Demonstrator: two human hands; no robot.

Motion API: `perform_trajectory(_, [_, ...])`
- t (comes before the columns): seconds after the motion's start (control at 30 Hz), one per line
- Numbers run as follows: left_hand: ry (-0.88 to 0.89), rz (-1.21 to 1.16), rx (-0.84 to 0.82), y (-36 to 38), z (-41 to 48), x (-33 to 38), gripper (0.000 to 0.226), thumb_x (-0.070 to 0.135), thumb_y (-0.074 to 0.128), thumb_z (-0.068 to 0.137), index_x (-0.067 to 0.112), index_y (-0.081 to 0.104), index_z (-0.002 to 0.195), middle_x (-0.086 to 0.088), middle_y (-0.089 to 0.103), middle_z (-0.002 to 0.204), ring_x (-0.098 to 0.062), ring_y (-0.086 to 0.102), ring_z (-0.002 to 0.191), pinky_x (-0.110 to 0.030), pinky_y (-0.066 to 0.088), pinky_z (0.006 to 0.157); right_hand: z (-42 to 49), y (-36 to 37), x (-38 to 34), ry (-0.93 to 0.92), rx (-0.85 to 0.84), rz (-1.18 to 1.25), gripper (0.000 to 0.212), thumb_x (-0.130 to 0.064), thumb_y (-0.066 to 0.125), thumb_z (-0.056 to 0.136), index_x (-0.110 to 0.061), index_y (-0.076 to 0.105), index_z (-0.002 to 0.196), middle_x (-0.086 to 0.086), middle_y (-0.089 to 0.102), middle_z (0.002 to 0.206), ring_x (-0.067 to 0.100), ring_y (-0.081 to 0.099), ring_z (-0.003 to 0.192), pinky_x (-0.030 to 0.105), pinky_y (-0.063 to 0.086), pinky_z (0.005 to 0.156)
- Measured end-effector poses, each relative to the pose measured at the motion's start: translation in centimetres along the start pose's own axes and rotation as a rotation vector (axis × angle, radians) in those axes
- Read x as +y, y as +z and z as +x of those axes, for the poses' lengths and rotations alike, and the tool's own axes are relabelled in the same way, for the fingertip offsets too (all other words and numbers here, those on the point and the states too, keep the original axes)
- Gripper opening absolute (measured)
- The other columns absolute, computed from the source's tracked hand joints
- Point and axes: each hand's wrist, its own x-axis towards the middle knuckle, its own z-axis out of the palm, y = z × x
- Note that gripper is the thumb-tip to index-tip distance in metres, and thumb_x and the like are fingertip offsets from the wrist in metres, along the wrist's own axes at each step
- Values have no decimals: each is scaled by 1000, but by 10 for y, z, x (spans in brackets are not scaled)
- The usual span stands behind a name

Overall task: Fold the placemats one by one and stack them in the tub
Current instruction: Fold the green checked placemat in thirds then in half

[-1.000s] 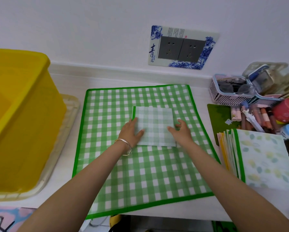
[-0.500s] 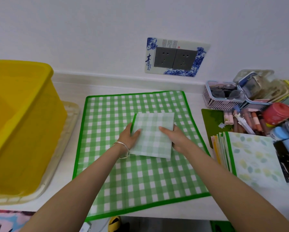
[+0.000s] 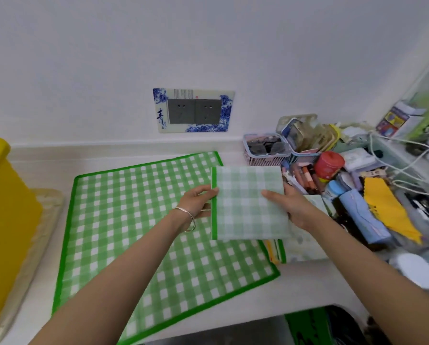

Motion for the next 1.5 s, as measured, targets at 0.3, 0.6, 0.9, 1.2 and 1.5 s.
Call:
perform_trajectory(0.3, [-104, 23, -149, 107, 3, 5, 20, 13, 64, 88, 12, 58, 106, -4, 60, 79, -8, 59, 46, -25, 56, 51, -23, -102, 6, -50, 269, -124, 40, -11, 69, 83, -13, 48, 118, 3, 60, 108, 13, 61, 82, 24, 51, 59])
perform_trajectory(0.6, [-135, 100, -62, 133, 12, -33, 21, 9, 69, 83, 3, 57, 100, -7, 60, 72, -6, 59, 39, -21, 53, 46, -5, -129, 59, -22, 367, -277, 56, -24, 77, 76, -14, 50, 124, 3, 58, 112, 18, 57, 94, 31, 47, 77])
perform_trajectory(0.9, [-129, 98, -14, 137, 19, -46, 13, 11, 70, 82, 6, 59, 84, -7, 60, 69, -5, 59, 39, -20, 54, 46, 8, -132, 78, -26, 435, -365, 55, -28, 78, 74, -14, 52, 121, 0, 58, 108, 16, 56, 94, 31, 46, 80])
perform_trajectory(1.2, [-11, 261, -71, 96, 9, -49, 12, 27, 69, 83, 17, 63, 85, -6, 66, 85, -13, 62, 67, -22, 54, 59, 6, -125, 70, -123, 479, -439, 61, -32, 76, 76, -19, 47, 129, 6, 43, 136, 22, 45, 122, 38, 41, 99])
perform_trajectory(1.5, [169, 501, 48, -17, -21, -70, 25, 36, 68, 82, 18, 65, 99, 4, 67, 98, -11, 62, 91, -12, 46, 73, -9, -18, 25, -597, 243, -598, 34, -25, 71, 82, -19, 59, 114, -5, 51, 122, 2, 42, 113, 20, 32, 98])
